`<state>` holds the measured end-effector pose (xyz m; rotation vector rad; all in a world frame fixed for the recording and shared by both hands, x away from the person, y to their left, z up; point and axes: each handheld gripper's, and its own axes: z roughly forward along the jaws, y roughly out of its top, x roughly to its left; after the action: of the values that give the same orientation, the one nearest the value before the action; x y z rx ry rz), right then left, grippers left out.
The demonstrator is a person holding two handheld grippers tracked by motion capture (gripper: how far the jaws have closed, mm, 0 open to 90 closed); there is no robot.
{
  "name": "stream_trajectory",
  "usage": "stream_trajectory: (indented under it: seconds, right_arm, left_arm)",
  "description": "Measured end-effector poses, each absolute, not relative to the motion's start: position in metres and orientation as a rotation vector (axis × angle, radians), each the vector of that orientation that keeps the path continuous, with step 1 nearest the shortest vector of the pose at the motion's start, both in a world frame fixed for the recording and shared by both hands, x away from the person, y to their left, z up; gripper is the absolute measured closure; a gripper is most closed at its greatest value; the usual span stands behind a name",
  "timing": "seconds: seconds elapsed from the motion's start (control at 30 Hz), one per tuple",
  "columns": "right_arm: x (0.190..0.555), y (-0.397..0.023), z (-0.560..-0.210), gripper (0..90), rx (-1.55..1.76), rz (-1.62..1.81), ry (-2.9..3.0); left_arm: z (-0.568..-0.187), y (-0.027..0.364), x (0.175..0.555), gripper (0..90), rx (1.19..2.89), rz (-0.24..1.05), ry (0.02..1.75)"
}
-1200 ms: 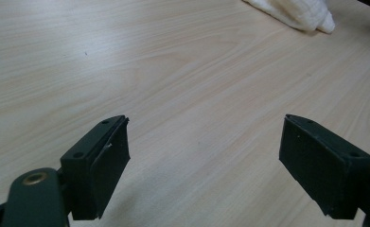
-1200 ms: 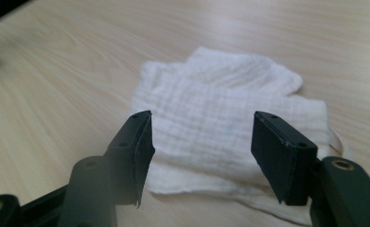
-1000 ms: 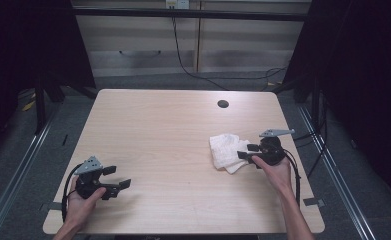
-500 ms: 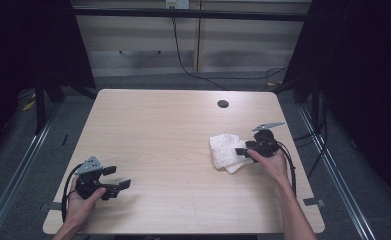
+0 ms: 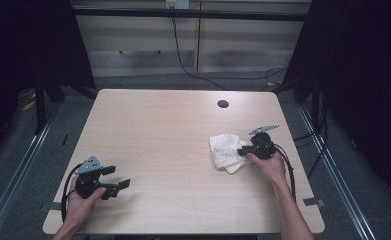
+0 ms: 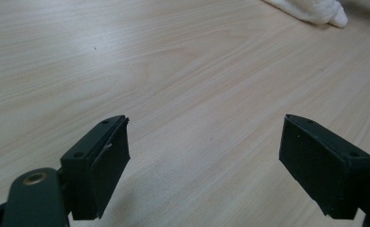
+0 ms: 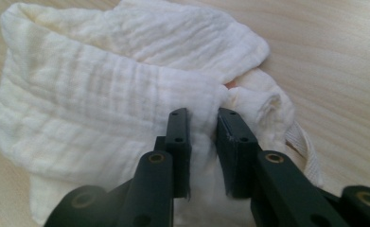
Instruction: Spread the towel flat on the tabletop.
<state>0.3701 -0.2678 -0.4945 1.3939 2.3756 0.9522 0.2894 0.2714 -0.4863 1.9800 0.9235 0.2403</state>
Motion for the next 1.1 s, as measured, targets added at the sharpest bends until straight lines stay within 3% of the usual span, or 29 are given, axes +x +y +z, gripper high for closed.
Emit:
stream_trajectory:
  seconds: [0.17, 1.1]
  right_arm:
    - [0.366, -0.263, -0.495, 81.5, 1.391, 0.980, 2.404]
    - [0.332, -0.224, -0.498, 82.0, 1.258, 1.108, 2.519]
  left_arm:
    - [-0.487, 0.270, 0.290, 16.7, 1.992, 0.238, 0.920]
    - [-0.487, 0.268, 0.291, 17.3, 1.973, 0.210, 0.926]
